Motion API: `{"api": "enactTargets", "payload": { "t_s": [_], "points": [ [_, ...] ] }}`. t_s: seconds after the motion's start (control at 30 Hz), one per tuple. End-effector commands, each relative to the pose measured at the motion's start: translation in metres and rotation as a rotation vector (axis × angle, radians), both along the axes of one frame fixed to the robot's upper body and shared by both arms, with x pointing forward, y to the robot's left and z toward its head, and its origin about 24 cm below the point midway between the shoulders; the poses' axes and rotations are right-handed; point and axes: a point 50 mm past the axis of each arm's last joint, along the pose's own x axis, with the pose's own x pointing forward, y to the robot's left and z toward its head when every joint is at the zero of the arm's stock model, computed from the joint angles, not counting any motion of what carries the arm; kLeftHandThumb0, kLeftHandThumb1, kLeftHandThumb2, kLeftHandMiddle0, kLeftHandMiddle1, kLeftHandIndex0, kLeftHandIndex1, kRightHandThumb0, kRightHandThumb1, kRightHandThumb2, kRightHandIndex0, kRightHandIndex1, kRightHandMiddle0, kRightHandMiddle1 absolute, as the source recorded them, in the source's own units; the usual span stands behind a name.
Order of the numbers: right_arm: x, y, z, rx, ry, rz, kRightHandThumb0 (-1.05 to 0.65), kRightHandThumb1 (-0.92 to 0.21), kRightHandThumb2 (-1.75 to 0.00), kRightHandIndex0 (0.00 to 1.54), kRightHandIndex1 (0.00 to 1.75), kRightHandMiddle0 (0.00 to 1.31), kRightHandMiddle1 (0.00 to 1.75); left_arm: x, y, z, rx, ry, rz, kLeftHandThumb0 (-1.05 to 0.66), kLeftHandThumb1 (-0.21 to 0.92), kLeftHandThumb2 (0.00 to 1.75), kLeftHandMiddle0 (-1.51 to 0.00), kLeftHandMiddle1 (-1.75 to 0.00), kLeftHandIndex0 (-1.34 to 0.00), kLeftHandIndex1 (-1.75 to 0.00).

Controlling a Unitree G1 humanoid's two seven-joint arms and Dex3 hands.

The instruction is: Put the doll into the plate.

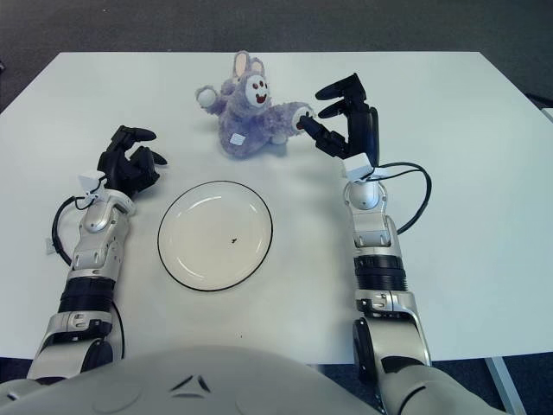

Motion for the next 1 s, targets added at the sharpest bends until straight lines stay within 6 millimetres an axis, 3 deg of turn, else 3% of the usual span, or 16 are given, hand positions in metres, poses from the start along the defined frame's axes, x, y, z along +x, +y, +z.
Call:
{"api": "enactTargets", "payload": {
  "t_s": [0.0, 0.3, 0.97],
  "points": [
    [0.0, 0.005, 0.009, -0.076, -0.048, 0.009, -0.61, -0.92, -0.15, 0.41, 0.07, 0.23, 0.54, -0.014, -0.001, -0.028, -0.024, 0.117, 0.01, -0.01, 0.51, 1.02, -0.51, -1.75, -0.39, -1.51],
    [0.0, 0.013, 0.012, -0.162, -0.062, 0.056, -0.7, -0.92, -0.14, 0.33, 0.0, 0.2, 0.29, -0.013, 0.0, -0.028, -0.022, 0.122, 0.007, -0.01, 0.51, 1.01, -0.51, -1.75, -0.39, -1.5],
    [0.003, 0.024, 0.019, -0.223, -0.106, 0.089, -0.74, -0.92, -0.14, 0.3, 0.0, 0.24, 0.22, -0.013, -0.002, -0.029, -0.022, 0.127, 0.003, -0.01, 0.52, 1.0, -0.51, -1.75, -0.4, -1.48]
  ]
}}
